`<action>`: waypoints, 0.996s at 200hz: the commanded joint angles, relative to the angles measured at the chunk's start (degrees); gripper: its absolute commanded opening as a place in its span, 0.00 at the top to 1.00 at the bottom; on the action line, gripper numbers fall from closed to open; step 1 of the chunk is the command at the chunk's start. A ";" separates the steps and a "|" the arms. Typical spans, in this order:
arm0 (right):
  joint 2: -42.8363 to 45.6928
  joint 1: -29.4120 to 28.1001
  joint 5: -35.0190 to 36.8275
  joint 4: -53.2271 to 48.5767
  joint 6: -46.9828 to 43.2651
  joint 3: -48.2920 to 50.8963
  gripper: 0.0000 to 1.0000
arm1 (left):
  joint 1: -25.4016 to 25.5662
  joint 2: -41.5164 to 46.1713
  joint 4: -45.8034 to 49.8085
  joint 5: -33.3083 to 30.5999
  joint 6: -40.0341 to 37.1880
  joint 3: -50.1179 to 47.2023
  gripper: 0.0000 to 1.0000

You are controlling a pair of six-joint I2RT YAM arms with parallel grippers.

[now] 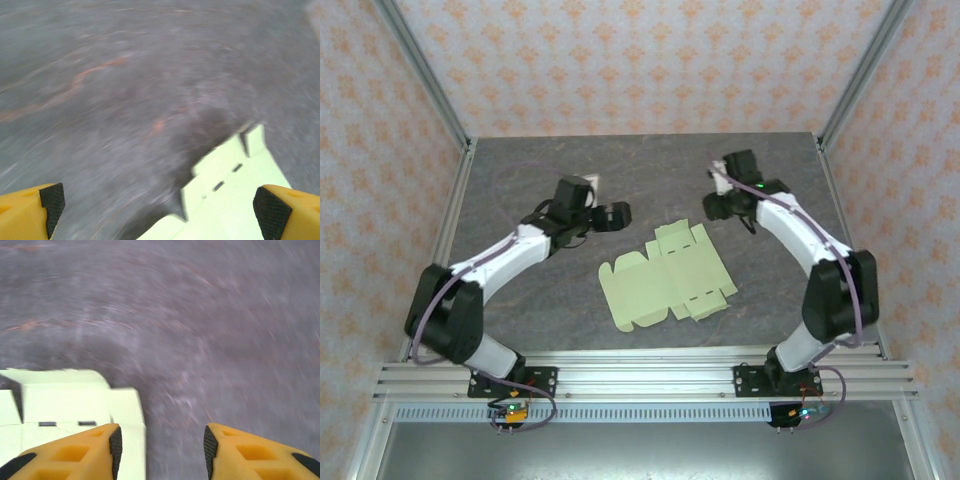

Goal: Fold the paper box

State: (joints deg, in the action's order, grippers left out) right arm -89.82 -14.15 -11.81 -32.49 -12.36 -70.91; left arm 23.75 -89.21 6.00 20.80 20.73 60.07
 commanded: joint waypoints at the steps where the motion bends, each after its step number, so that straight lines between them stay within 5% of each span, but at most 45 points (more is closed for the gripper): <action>1: 5.53 3.45 3.16 -0.51 21.70 6.17 0.51 | 1.83 -10.54 -4.47 19.36 -18.88 7.79 0.00; 22: 10.62 4.75 4.00 3.41 25.53 11.09 0.50 | 1.96 -21.97 8.73 27.18 -28.27 20.96 0.07; 94: 21.23 5.01 13.77 3.13 26.56 13.69 0.40 | 5.97 -39.96 33.05 20.78 -45.51 46.45 0.22; 140: 23.09 5.10 12.55 2.09 25.71 13.75 0.39 | 7.11 -43.09 36.02 20.18 -46.87 48.52 0.52; 174: 22.87 5.11 9.61 3.80 28.74 14.92 0.38 | 7.94 -42.98 35.11 12.73 -46.24 48.13 0.86; 199: 22.81 5.14 6.22 4.81 33.88 15.36 0.38 | 7.83 -41.95 33.05 8.24 -43.22 47.75 0.99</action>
State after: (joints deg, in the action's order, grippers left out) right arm -67.68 -9.21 -2.50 -29.78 16.10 -56.45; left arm 31.53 -132.22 39.59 35.51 -24.71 107.24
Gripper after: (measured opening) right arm 0.615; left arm 0.060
